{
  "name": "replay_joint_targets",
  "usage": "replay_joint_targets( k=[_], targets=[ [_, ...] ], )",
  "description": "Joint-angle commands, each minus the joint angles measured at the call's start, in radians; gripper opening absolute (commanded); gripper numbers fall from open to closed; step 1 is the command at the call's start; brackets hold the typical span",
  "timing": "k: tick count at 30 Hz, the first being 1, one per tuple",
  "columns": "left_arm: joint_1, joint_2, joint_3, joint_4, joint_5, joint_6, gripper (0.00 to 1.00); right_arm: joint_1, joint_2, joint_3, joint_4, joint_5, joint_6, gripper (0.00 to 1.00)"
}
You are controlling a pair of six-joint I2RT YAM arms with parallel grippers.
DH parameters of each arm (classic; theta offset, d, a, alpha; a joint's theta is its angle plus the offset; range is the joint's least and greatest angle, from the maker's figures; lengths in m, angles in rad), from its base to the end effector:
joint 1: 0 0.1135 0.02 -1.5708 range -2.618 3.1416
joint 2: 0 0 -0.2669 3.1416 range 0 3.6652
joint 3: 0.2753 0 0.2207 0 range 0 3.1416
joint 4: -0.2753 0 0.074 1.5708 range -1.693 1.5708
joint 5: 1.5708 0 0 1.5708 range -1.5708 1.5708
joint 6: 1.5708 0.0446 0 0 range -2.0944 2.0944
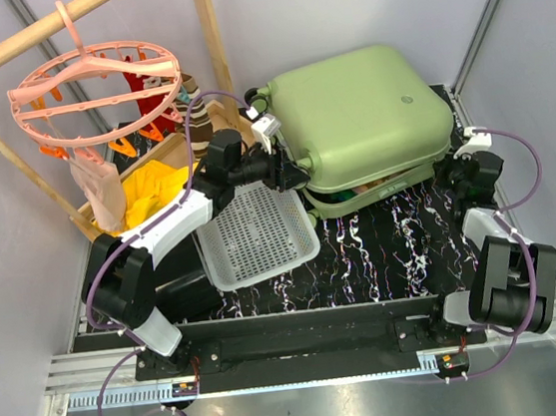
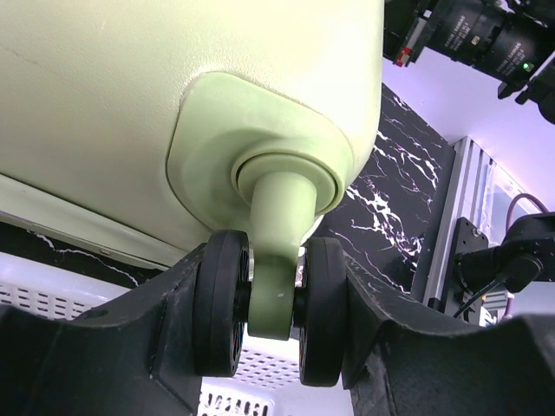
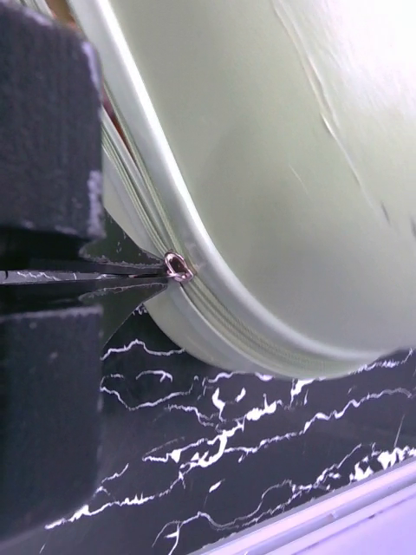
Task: Open, take out, and arrange the luggage
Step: Unzip the luggage
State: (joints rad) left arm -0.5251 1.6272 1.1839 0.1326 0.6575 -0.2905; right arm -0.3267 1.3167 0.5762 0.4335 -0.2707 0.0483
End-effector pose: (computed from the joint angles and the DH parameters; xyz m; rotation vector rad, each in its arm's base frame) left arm 0.2950 -0.2024 0.3097 0.7016 1.8577 -1.1607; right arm 0.2516 -0.0727 0.2375 0.1643 1.8595 0.0618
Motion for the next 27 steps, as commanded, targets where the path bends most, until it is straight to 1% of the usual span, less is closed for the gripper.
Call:
replay_joint_targets(
  k=[1, 5, 11, 12, 13, 16, 19, 23, 27],
  targets=[
    [0.091, -0.102, 0.002, 0.073, -0.226, -0.006, 0.00, -0.012, 0.064, 0.108, 0.031, 0.221, -0.044, 0.00],
    [0.091, -0.105, -0.007, 0.082, -0.222, -0.010, 0.00, -0.012, 0.142, 0.162, 0.019, 0.292, -0.044, 0.00],
    [0.093, -0.099, -0.009, 0.065, -0.222, -0.006, 0.00, -0.012, 0.205, 0.223, 0.011, 0.372, -0.074, 0.00],
    [0.085, -0.093, -0.001, 0.050, -0.242, 0.001, 0.00, -0.012, 0.211, 0.235, 0.010, 0.379, -0.073, 0.00],
    [0.077, -0.090, 0.015, 0.015, -0.252, 0.025, 0.00, -0.012, 0.213, 0.240, 0.007, 0.387, -0.062, 0.00],
    [0.042, -0.081, 0.037, -0.024, -0.297, 0.065, 0.00, -0.012, 0.208, 0.232, 0.008, 0.422, -0.054, 0.00],
    [0.031, -0.075, 0.042, -0.024, -0.285, 0.054, 0.00, -0.012, 0.194, 0.211, 0.005, 0.470, -0.054, 0.00],
    [0.010, -0.075, 0.039, -0.024, -0.283, 0.051, 0.00, -0.014, 0.155, 0.168, -0.006, 0.560, -0.012, 0.00],
    [-0.038, -0.072, 0.033, -0.021, -0.280, 0.051, 0.00, -0.014, 0.121, 0.146, -0.029, 0.614, 0.001, 0.00]
  ],
)
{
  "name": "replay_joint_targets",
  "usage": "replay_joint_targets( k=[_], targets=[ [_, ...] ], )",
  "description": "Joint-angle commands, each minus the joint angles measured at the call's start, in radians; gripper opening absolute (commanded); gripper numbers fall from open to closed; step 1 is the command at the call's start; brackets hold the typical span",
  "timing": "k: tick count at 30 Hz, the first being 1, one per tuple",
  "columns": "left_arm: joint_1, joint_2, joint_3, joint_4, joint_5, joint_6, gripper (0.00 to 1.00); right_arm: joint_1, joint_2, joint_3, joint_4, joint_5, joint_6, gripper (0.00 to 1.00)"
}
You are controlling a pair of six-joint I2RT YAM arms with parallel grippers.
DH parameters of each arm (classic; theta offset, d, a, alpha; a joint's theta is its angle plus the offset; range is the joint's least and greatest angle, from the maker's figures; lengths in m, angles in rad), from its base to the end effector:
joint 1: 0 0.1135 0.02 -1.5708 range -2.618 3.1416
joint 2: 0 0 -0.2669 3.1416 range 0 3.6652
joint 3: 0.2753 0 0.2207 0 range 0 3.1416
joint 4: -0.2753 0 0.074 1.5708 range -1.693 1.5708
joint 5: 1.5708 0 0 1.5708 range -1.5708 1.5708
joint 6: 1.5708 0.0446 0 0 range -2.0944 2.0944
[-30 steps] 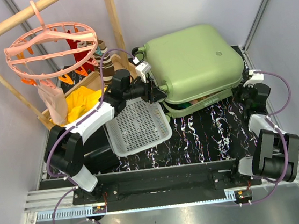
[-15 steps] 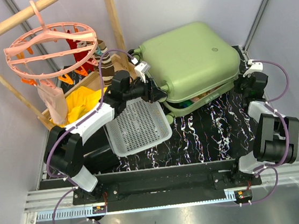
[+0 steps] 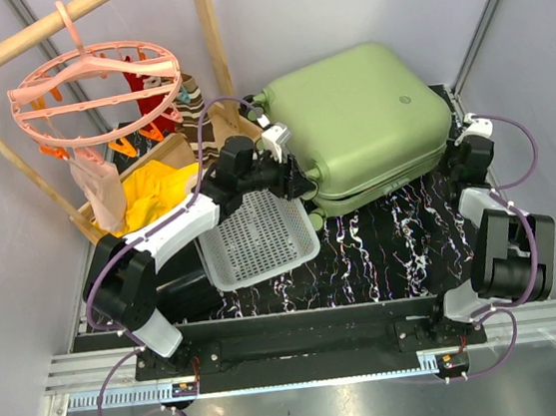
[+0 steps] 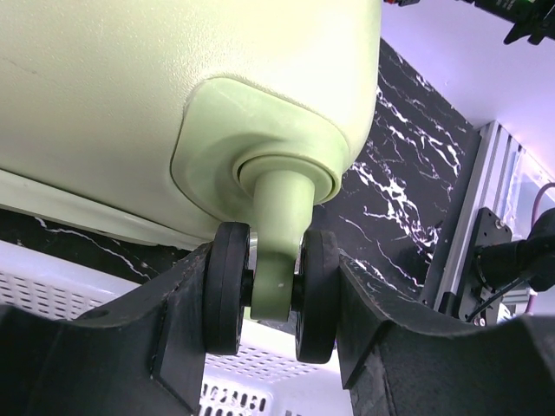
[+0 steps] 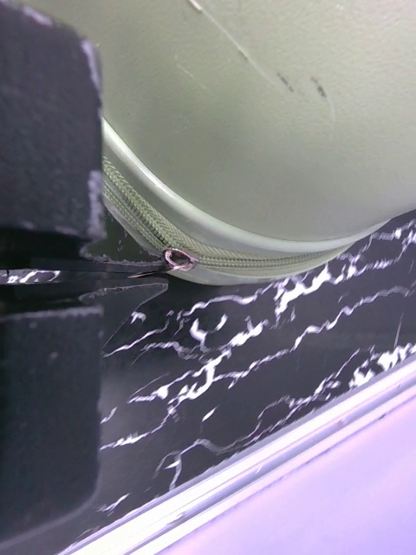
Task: Open, take out, and arrange the luggage
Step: Unzip the luggage
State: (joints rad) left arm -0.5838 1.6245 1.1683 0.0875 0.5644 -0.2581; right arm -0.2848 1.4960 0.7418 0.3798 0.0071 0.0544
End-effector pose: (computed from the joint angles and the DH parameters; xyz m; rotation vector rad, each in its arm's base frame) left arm 0.2836 -0.2159 0.3001 0.7174 1.9111 -1.0908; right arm 0.2939 -0.0864 0.2346 0.3335 1.9198 -0.1595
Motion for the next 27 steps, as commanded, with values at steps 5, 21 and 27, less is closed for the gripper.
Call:
replay_joint_targets(
  k=[5, 21, 27],
  targets=[
    [-0.008, -0.086, -0.004, 0.057, -0.175, -0.004, 0.00, -0.057, -0.111, -0.048, -0.018, 0.402, 0.025, 0.00],
    [0.021, -0.143, -0.099, 0.095, -0.205, -0.007, 0.00, -0.059, -0.399, -0.217, -0.124, 0.507, 0.110, 0.00],
    [0.104, -0.081, -0.010, 0.095, -0.179, -0.021, 0.00, -0.060, -0.364, -0.200, -0.125, 0.493, 0.088, 0.00]
  ],
)
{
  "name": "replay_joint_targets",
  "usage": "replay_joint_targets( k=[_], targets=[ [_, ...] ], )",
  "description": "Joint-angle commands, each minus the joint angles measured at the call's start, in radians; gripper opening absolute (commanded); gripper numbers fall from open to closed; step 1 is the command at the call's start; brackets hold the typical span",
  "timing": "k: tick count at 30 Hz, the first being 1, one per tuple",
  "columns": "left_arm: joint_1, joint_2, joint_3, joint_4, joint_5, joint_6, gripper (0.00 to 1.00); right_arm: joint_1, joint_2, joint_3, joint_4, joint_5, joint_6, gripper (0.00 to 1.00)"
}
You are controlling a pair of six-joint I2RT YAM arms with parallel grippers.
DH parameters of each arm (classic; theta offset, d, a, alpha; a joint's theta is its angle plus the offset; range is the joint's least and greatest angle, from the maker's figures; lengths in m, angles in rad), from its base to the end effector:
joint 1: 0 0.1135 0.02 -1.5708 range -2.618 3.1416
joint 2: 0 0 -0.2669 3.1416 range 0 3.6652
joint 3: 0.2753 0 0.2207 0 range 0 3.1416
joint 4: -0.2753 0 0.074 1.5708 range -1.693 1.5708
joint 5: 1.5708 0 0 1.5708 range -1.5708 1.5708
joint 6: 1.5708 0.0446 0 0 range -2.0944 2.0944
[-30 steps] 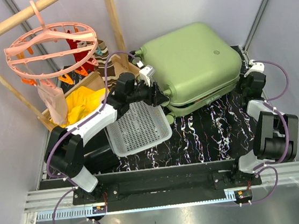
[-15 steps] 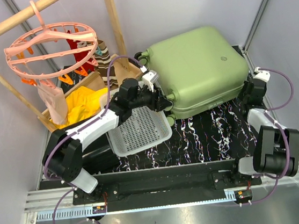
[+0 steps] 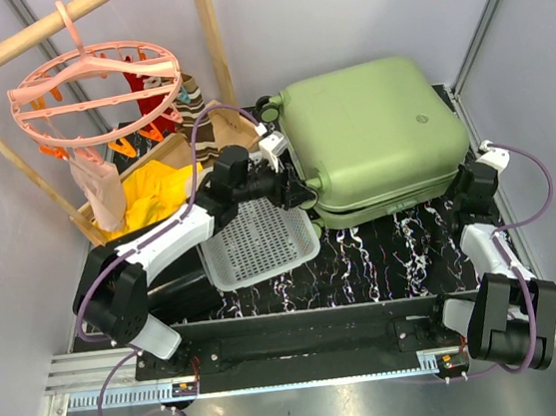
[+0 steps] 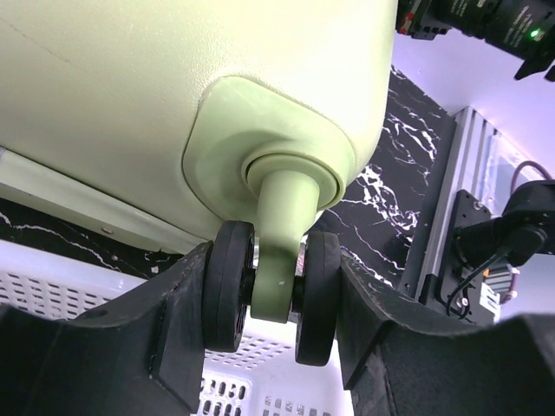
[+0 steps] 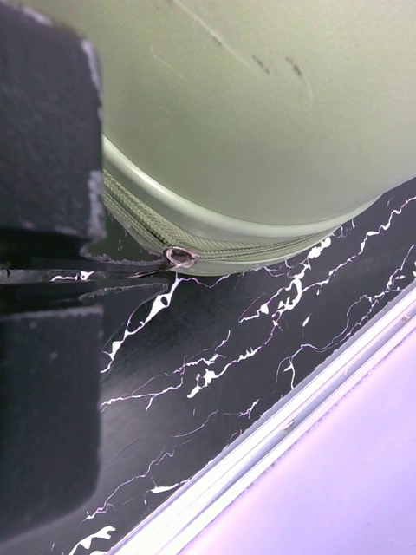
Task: Open, take out, and arrange the luggage
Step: Unzip the luggage
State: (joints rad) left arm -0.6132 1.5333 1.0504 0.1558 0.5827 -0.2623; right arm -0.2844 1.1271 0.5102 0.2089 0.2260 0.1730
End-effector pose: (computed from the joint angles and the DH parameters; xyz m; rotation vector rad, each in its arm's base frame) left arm 0.2568 -0.2107 0.2990 0.7584 1.8599 -1.1300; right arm 0.2095 -0.0717 0.2340 0.5910 1.8894 -0.2959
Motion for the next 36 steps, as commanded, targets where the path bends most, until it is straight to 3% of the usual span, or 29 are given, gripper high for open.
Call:
replay_joint_targets(
  k=[1, 8, 20, 27, 33, 34, 35, 36],
  targets=[
    [0.141, 0.028, 0.118, 0.022, -0.195, -0.017, 0.00, -0.061, 0.026, 0.037, 0.046, 0.276, -0.030, 0.00],
    [0.196, 0.063, 0.164, 0.022, -0.182, -0.028, 0.00, -0.062, 0.092, 0.074, 0.081, 0.273, -0.064, 0.00],
    [0.266, 0.091, 0.203, -0.010, -0.178, -0.025, 0.00, -0.064, 0.178, 0.031, 0.385, 0.193, -0.227, 0.00],
    [0.299, 0.111, 0.227, -0.033, -0.182, -0.026, 0.00, -0.065, 0.220, -0.039, 0.657, 0.105, -0.309, 0.00],
    [0.317, 0.142, 0.269, -0.045, -0.170, -0.038, 0.00, -0.065, 0.264, -0.050, 0.770, 0.033, -0.337, 0.01],
    [0.317, 0.145, 0.270, -0.041, -0.164, -0.041, 0.00, -0.065, 0.249, -0.058, 0.780, 0.036, -0.331, 0.05],
    [0.317, 0.145, 0.272, -0.035, -0.152, -0.046, 0.00, -0.065, 0.237, -0.085, 0.793, 0.044, -0.325, 0.19],
    [0.317, 0.142, 0.272, -0.030, -0.144, -0.054, 0.00, -0.065, 0.220, -0.104, 0.826, 0.053, -0.307, 0.26]
  ],
)
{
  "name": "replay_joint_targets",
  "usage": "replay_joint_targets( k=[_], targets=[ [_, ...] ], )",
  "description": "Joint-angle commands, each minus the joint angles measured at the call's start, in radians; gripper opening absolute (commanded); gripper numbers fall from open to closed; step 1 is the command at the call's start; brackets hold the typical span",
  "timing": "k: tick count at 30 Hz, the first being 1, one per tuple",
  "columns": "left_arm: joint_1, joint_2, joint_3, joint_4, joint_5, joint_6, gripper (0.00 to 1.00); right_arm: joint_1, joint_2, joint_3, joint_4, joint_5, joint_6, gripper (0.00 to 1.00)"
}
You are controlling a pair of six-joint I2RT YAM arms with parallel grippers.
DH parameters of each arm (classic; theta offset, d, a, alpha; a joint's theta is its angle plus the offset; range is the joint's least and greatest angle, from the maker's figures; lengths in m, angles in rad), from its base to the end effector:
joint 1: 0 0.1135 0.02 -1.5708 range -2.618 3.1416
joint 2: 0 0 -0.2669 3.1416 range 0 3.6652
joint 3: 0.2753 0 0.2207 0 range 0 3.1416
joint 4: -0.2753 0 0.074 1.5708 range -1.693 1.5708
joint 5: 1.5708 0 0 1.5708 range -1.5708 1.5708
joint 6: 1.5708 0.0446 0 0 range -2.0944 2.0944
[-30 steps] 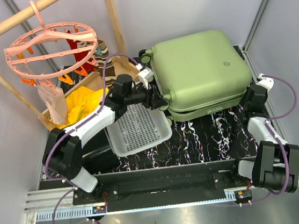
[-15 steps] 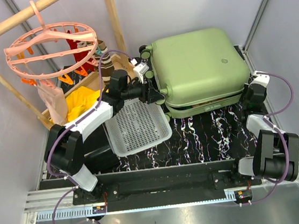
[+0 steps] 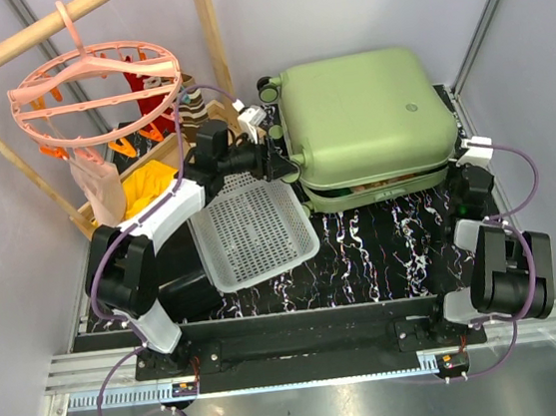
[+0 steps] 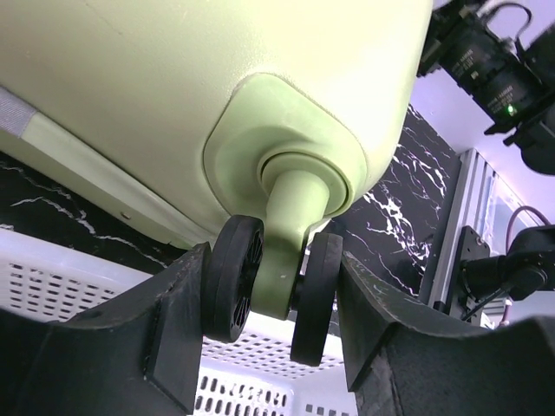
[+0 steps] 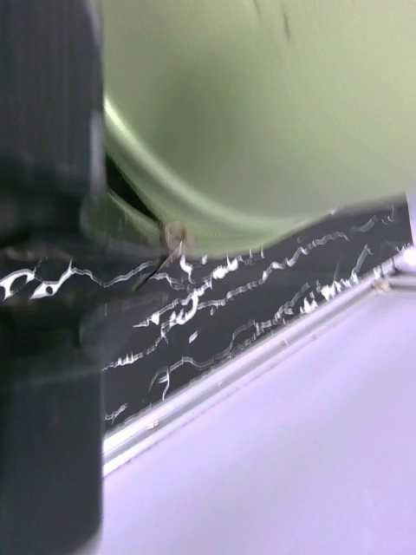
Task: Open, take out, and arrange the luggage
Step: Unzip the luggage
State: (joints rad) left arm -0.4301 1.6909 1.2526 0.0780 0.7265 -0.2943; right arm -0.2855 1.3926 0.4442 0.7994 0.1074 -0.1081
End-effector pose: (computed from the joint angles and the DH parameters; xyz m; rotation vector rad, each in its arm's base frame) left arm 0.3241 -0.1813 0.3048 0.6440 1.9109 -1.1713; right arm 0.2503 -0.0785 0.2210 0.2333 1.7182 -0.3830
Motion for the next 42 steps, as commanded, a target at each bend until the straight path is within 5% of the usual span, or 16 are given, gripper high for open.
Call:
replay_joint_targets(
  k=[1, 5, 6, 8, 9, 13, 18, 23, 28, 42],
  targets=[
    [0.133, -0.019, 0.067, 0.054, -0.282, -0.025, 0.00, -0.064, -0.087, -0.077, 0.253, 0.185, -0.018, 0.34],
    [0.128, -0.057, 0.016, 0.095, -0.265, -0.043, 0.02, -0.064, -0.280, -0.145, 0.193, 0.212, 0.051, 0.74],
    [0.125, -0.069, 0.007, 0.103, -0.266, -0.048, 0.16, -0.064, -0.328, -0.156, 0.140, 0.210, 0.083, 0.83],
    [0.117, -0.099, -0.011, 0.109, -0.254, -0.049, 0.32, -0.064, -0.464, -0.193, 0.100, 0.203, 0.102, 0.88],
    [0.113, -0.109, -0.016, 0.108, -0.256, -0.046, 0.52, -0.064, -0.510, -0.206, 0.072, 0.196, 0.157, 0.91],
    [0.093, -0.178, -0.068, 0.111, -0.311, -0.037, 0.74, -0.064, -0.716, -0.150, -0.092, 0.145, 0.225, 0.94],
    [0.074, -0.295, -0.136, 0.114, -0.441, -0.023, 0.98, -0.064, -0.627, 0.106, -0.388, 0.105, 0.257, 0.92],
    [0.050, -0.286, -0.092, 0.077, -0.452, -0.045, 0.99, -0.064, -0.356, 0.462, -0.665, -0.116, 0.304, 0.94],
    [-0.013, -0.205, -0.013, 0.043, -0.562, -0.058, 0.99, -0.093, -0.057, 0.750, -0.787, -0.507, 0.392, 0.95],
    [-0.033, 0.134, 0.252, 0.103, -0.369, -0.244, 0.99, -0.110, 0.364, 0.987, -0.778, -0.935, 0.393, 0.89]
  ],
)
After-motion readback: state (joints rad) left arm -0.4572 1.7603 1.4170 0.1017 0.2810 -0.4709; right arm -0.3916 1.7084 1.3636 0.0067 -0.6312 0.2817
